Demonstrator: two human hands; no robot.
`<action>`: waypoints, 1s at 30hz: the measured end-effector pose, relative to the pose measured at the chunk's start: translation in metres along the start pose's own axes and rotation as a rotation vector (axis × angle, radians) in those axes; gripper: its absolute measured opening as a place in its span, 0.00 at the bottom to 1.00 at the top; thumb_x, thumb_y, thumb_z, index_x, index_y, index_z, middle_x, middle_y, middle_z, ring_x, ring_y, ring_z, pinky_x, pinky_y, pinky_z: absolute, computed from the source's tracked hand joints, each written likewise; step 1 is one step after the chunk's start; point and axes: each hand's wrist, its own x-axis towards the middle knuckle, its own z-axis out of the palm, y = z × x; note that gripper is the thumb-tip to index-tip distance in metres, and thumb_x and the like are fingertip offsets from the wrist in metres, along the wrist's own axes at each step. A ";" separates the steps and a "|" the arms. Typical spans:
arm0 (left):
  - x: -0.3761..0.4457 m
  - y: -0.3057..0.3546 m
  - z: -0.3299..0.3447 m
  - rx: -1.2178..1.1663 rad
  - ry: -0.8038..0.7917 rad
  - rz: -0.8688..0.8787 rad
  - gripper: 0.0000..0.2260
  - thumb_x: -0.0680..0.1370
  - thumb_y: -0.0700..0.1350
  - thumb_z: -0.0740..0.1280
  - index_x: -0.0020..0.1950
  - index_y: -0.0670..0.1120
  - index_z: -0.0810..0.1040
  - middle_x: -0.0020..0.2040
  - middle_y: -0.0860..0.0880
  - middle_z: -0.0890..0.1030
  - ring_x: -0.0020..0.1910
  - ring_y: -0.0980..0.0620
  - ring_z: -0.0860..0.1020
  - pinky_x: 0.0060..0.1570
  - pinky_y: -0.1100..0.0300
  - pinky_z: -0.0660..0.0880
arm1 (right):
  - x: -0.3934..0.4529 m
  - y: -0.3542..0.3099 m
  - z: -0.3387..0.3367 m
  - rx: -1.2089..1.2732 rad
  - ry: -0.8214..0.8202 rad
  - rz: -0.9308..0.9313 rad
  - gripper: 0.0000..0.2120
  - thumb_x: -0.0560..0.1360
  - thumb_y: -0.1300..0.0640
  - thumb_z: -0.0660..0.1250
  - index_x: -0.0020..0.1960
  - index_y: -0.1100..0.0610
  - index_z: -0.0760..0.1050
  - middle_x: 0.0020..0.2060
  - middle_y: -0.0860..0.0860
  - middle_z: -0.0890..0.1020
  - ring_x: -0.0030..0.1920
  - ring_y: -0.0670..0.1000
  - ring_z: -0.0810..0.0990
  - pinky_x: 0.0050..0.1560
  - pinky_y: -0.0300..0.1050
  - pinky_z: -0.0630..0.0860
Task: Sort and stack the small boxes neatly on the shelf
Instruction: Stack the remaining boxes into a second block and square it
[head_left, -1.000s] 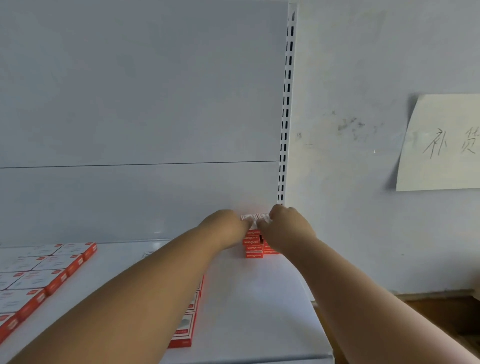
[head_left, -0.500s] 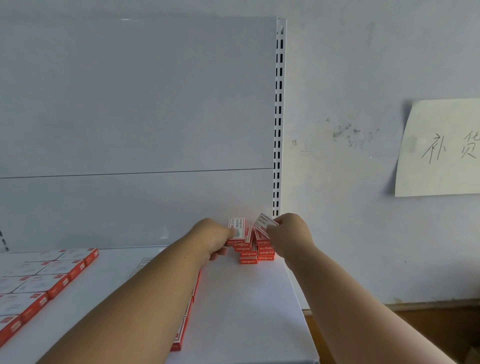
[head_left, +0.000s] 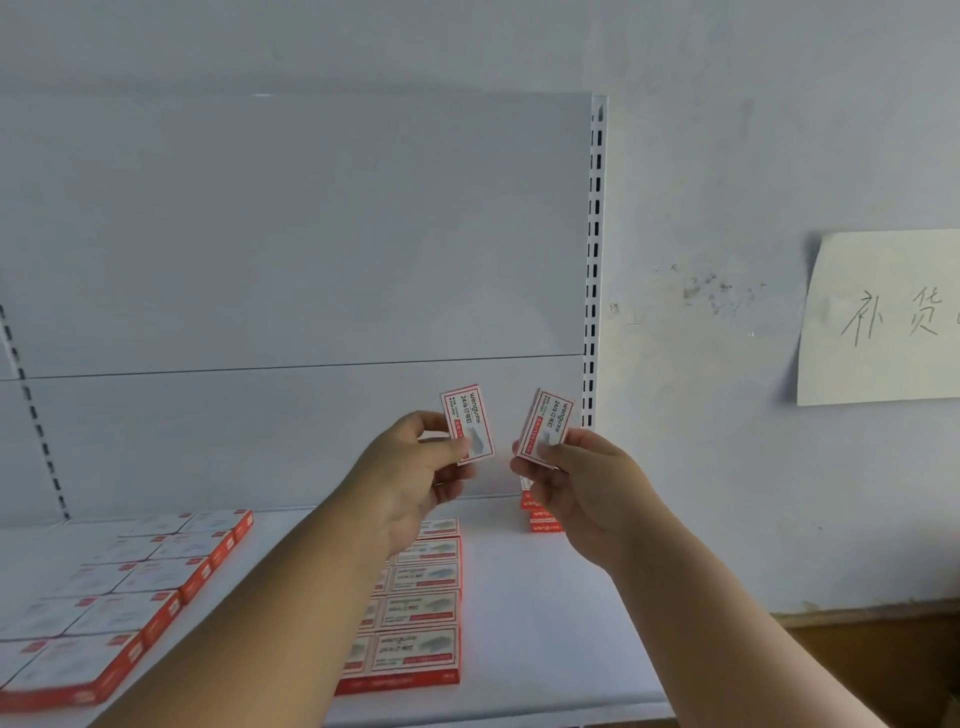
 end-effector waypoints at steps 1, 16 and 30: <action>-0.009 0.002 -0.009 -0.043 -0.006 0.001 0.12 0.75 0.37 0.72 0.55 0.50 0.79 0.47 0.45 0.86 0.41 0.45 0.85 0.36 0.58 0.78 | -0.007 0.003 0.007 0.000 -0.020 -0.006 0.08 0.78 0.68 0.63 0.57 0.63 0.76 0.47 0.60 0.85 0.41 0.56 0.85 0.31 0.43 0.74; -0.095 -0.048 -0.122 0.105 0.138 0.011 0.06 0.75 0.43 0.71 0.50 0.51 0.78 0.44 0.52 0.87 0.37 0.54 0.85 0.27 0.66 0.75 | -0.084 0.064 0.064 -0.579 -0.026 0.023 0.07 0.79 0.65 0.64 0.52 0.62 0.80 0.37 0.59 0.82 0.31 0.51 0.73 0.29 0.42 0.68; -0.102 -0.052 -0.134 0.706 0.143 0.133 0.14 0.73 0.54 0.74 0.54 0.61 0.72 0.48 0.60 0.83 0.41 0.58 0.83 0.33 0.68 0.74 | -0.074 0.071 0.050 -1.320 -0.069 -0.014 0.07 0.78 0.56 0.66 0.49 0.45 0.81 0.41 0.45 0.84 0.34 0.44 0.81 0.35 0.40 0.79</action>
